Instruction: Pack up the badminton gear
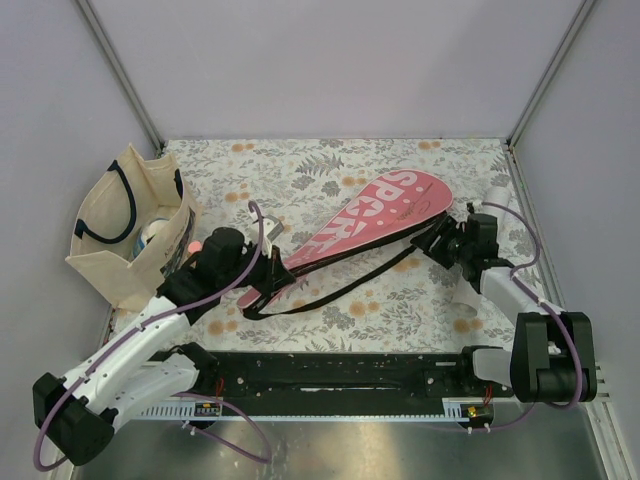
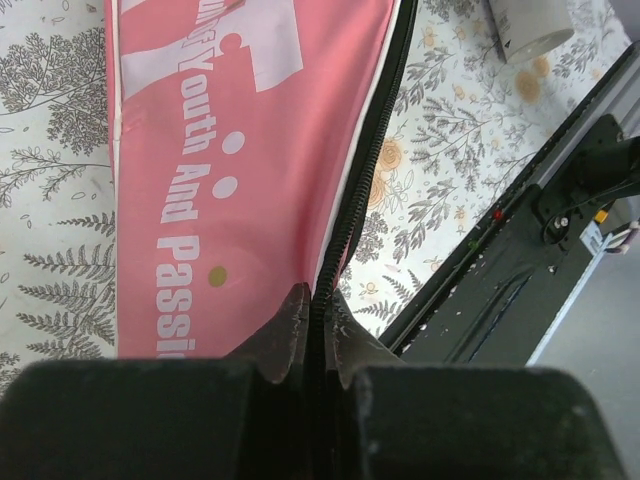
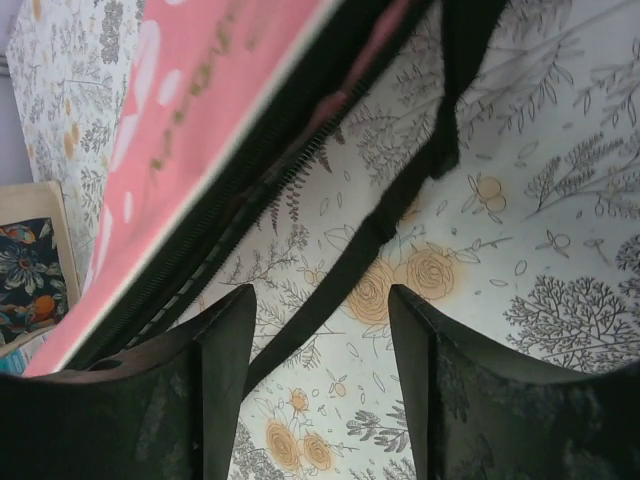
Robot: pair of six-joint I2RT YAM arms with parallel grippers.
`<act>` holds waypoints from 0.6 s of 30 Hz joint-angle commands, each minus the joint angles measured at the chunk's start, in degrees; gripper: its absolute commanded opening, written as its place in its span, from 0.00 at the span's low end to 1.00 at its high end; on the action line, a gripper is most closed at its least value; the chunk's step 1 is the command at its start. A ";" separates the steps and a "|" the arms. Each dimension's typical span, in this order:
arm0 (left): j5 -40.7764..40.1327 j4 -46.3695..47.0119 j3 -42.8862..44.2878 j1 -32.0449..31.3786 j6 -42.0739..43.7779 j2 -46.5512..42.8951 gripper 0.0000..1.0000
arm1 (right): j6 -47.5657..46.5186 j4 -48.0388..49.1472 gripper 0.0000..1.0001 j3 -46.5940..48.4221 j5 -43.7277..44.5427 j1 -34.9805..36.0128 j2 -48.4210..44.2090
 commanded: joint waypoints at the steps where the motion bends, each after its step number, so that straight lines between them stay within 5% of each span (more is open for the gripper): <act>1: 4.35 2.37 4.44 1.97 -5.58 -0.21 0.00 | 6.30 9.29 0.63 -3.26 -0.69 0.08 -1.19; 8: 4.88 2.89 4.89 3.56 -8.65 -1.18 0.00 | 8.33 11.14 0.63 -6.95 5.19 0.08 -1.11; 18: 6.99 5.70 3.92 4.35 -12.96 -0.04 0.00 | 14.48 24.85 0.63 -6.17 4.23 1.48 13.12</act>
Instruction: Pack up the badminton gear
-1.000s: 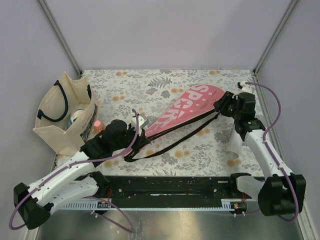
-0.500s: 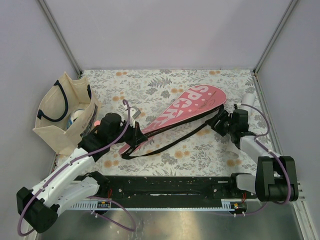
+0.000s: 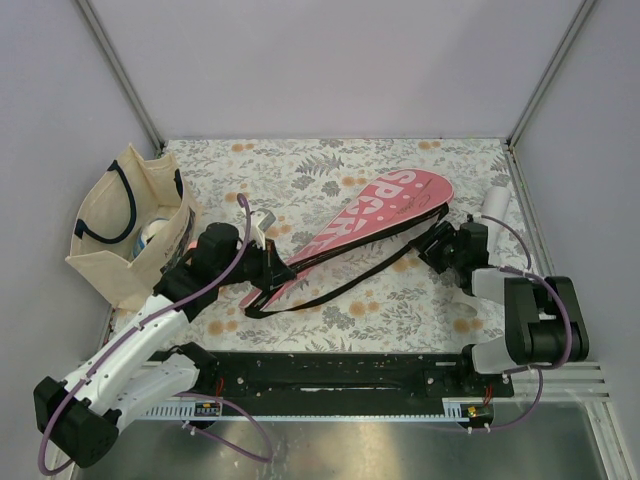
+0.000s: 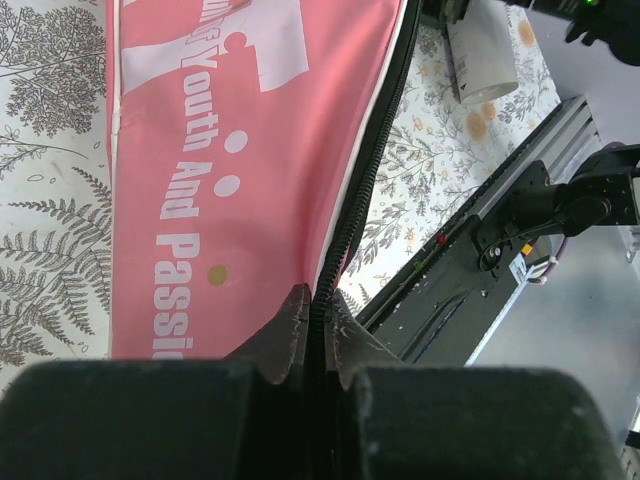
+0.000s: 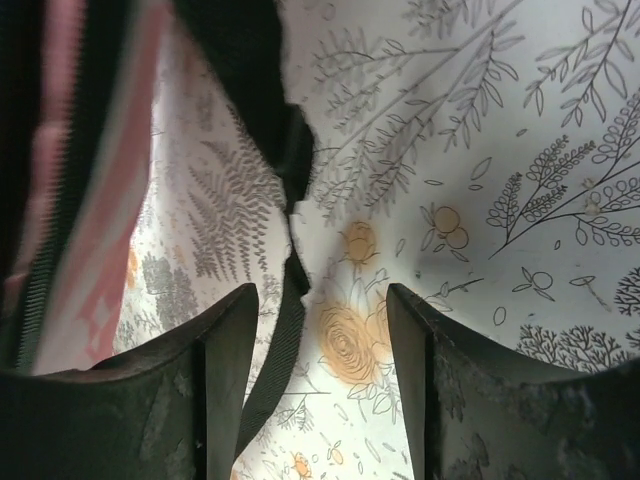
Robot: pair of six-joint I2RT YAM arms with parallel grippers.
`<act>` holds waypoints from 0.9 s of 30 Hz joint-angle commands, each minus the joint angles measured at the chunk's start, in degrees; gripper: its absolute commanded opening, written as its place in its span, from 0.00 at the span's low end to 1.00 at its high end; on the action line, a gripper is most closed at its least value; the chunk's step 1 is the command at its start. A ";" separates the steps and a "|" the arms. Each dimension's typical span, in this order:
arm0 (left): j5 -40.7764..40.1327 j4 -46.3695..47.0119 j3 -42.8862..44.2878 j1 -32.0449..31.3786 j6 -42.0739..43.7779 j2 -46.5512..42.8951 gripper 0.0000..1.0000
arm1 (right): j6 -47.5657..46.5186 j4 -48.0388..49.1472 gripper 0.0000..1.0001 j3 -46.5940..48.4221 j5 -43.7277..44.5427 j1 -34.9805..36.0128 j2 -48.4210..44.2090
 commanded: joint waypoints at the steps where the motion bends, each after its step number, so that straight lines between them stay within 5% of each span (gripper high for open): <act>1: 2.88 5.73 2.63 0.79 -3.63 -0.41 0.00 | 3.16 7.48 0.62 1.51 1.52 1.44 4.10; 7: 2.53 5.73 2.28 1.58 -3.37 -0.32 0.00 | 3.34 9.76 0.47 2.30 2.40 1.88 5.78; 14: 4.02 8.71 0.70 2.72 -5.12 0.03 0.00 | 2.81 14.07 0.00 0.54 2.40 1.97 3.93; 27: -1.95 2.66 0.78 3.16 5.24 1.96 0.00 | 1.66 3.96 0.00 5.72 -5.50 2.32 -13.73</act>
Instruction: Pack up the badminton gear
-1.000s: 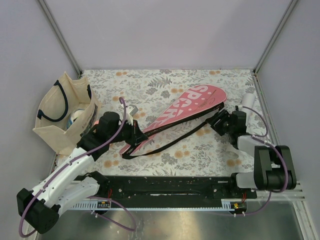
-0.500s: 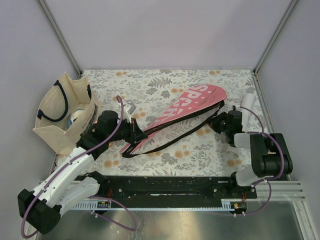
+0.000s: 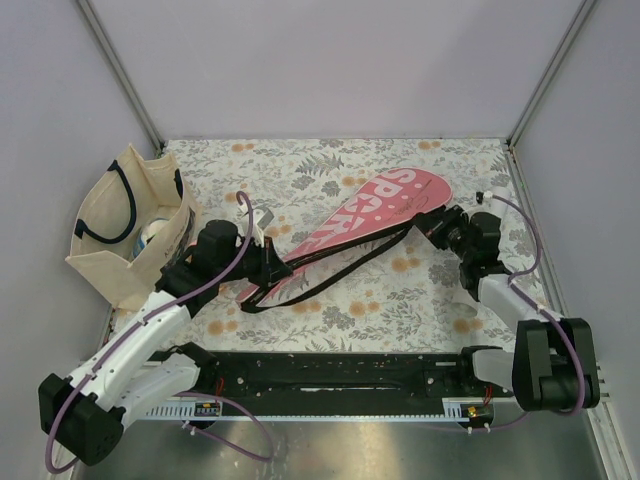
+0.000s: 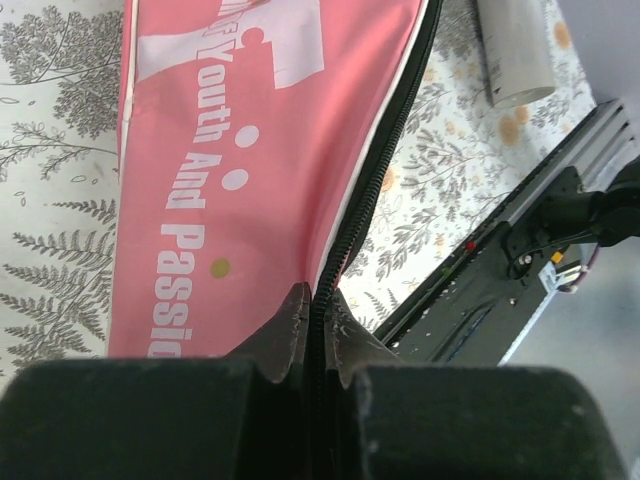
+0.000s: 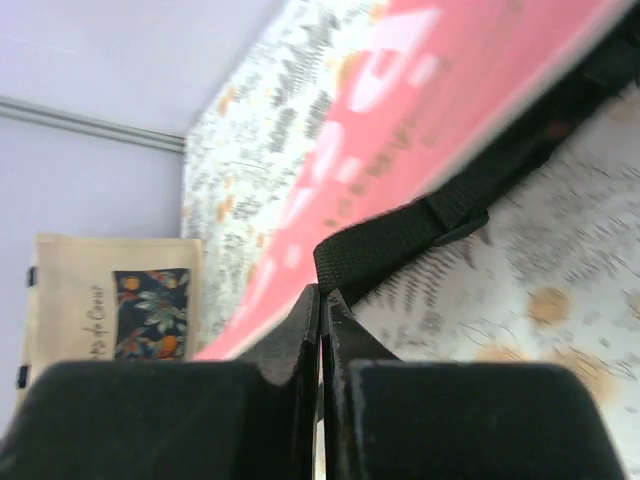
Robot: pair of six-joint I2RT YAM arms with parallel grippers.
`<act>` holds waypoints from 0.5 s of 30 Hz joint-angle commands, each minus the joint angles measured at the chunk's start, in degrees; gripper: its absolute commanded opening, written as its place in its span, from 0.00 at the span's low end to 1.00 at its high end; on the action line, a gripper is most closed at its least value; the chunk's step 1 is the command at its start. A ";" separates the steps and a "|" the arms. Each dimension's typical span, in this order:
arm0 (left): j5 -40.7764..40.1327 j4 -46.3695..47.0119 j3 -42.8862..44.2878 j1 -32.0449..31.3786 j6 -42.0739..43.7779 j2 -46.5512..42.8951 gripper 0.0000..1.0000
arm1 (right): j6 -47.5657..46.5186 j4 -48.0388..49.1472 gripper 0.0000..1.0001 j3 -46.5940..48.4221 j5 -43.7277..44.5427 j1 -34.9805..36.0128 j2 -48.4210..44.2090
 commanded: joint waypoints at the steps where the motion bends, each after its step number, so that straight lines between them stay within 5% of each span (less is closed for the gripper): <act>1: -1.95 1.67 1.02 0.52 4.26 1.11 0.00 | 0.61 -0.08 0.00 5.26 -3.89 0.51 -3.96; 8: 2.17 2.37 -0.56 0.52 6.64 1.73 0.00 | 12.39 12.76 0.00 14.13 -10.74 0.68 5.08; 15: 9.90 3.24 -1.00 0.52 6.64 3.31 0.00 | -4.46 -7.60 0.00 27.92 -7.40 1.30 11.67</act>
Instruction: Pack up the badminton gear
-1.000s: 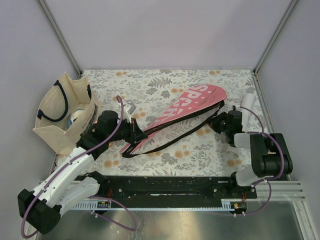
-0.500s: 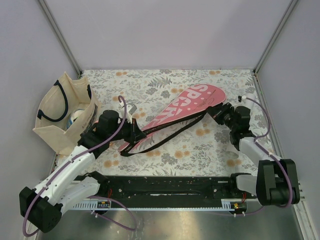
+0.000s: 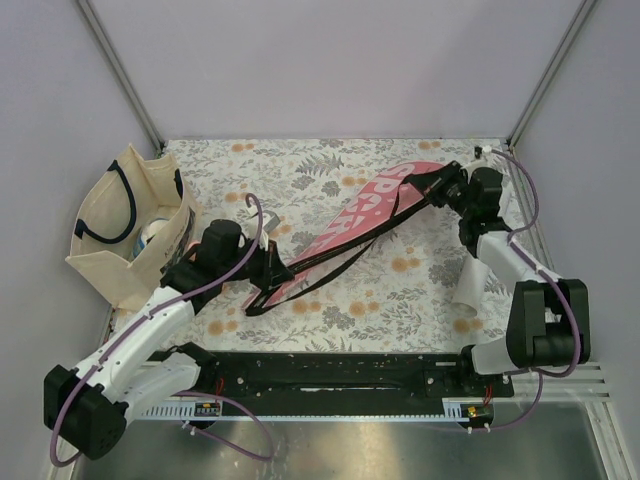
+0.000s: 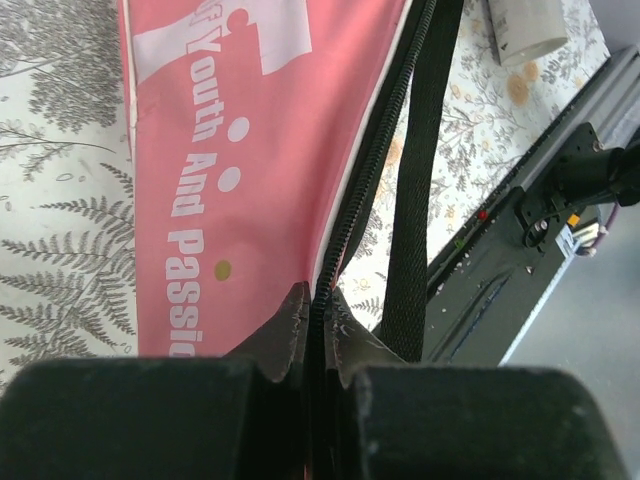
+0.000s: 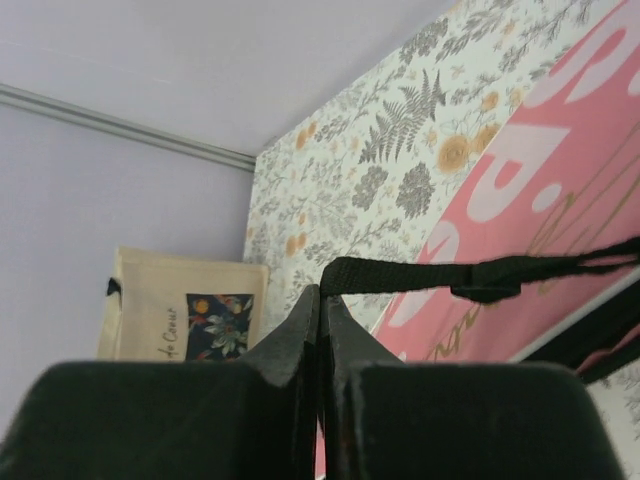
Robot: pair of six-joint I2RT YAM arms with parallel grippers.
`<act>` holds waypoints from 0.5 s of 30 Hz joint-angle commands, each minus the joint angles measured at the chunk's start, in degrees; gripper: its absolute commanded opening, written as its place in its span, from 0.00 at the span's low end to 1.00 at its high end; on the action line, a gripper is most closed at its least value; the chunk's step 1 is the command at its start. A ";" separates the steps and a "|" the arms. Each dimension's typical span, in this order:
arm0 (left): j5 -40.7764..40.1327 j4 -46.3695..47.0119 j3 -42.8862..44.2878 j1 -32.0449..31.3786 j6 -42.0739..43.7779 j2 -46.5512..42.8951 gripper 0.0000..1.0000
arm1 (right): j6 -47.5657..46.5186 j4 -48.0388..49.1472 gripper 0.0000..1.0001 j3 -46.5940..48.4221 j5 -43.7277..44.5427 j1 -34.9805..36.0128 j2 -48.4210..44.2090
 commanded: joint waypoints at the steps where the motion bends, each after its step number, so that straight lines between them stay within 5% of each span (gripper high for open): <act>1: 8.42 4.32 -0.30 0.12 0.19 0.93 0.00 | -10.00 -10.13 0.01 10.58 -1.83 1.10 3.89; 8: 12.30 10.29 -1.27 0.12 -5.43 0.05 0.00 | -17.30 -23.23 0.11 18.41 4.13 4.53 10.67; 15: 13.80 12.84 -1.35 0.74 -10.88 -0.04 0.00 | -21.08 -36.86 0.38 27.29 8.88 4.97 14.19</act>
